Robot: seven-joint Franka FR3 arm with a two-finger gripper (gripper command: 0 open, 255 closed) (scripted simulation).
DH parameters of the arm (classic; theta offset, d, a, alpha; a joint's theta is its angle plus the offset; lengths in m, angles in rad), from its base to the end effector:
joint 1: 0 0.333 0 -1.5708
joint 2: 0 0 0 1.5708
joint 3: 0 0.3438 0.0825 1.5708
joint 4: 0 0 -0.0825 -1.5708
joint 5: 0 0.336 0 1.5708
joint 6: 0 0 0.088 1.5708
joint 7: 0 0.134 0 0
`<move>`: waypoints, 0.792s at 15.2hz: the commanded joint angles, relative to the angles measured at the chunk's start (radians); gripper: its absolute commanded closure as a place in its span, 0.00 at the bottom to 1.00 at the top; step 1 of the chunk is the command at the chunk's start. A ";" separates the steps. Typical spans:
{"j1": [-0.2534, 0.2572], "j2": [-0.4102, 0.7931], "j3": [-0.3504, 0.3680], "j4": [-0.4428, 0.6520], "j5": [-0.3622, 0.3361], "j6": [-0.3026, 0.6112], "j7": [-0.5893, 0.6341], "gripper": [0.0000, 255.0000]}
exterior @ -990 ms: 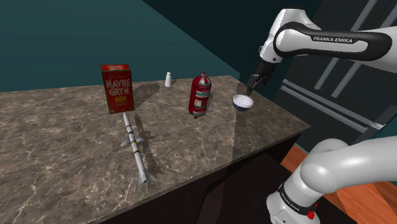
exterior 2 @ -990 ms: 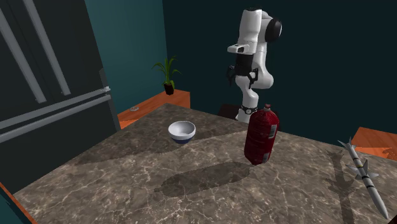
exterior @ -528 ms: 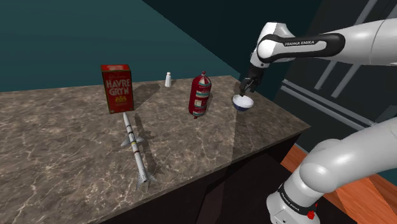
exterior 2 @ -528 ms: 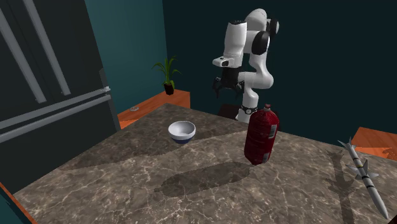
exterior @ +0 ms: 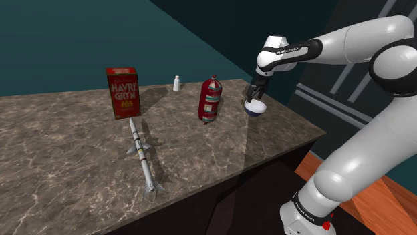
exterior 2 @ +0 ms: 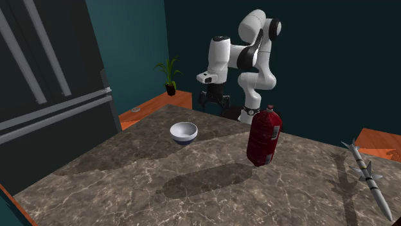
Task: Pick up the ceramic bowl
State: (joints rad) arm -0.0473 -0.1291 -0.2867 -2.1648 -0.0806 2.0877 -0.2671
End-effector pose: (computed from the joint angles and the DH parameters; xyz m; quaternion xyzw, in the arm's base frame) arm 0.4413 -0.1637 0.4759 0.9995 -0.0136 0.0176 0.0235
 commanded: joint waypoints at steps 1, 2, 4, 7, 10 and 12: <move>-0.010 0.080 -0.020 0.051 0.019 0.023 -0.034 0.00; -0.015 0.119 -0.027 0.078 0.030 0.032 -0.048 0.00; -0.027 0.197 -0.038 0.134 0.055 0.046 -0.078 0.00; -0.051 0.316 -0.048 0.227 0.094 0.059 -0.120 0.00; -0.055 0.334 -0.046 0.220 0.101 0.084 -0.124 0.00; -0.056 0.347 -0.045 0.207 0.106 0.108 -0.127 0.00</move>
State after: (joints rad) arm -0.1023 0.2079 -0.3327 -1.9541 0.0216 2.1830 -0.3915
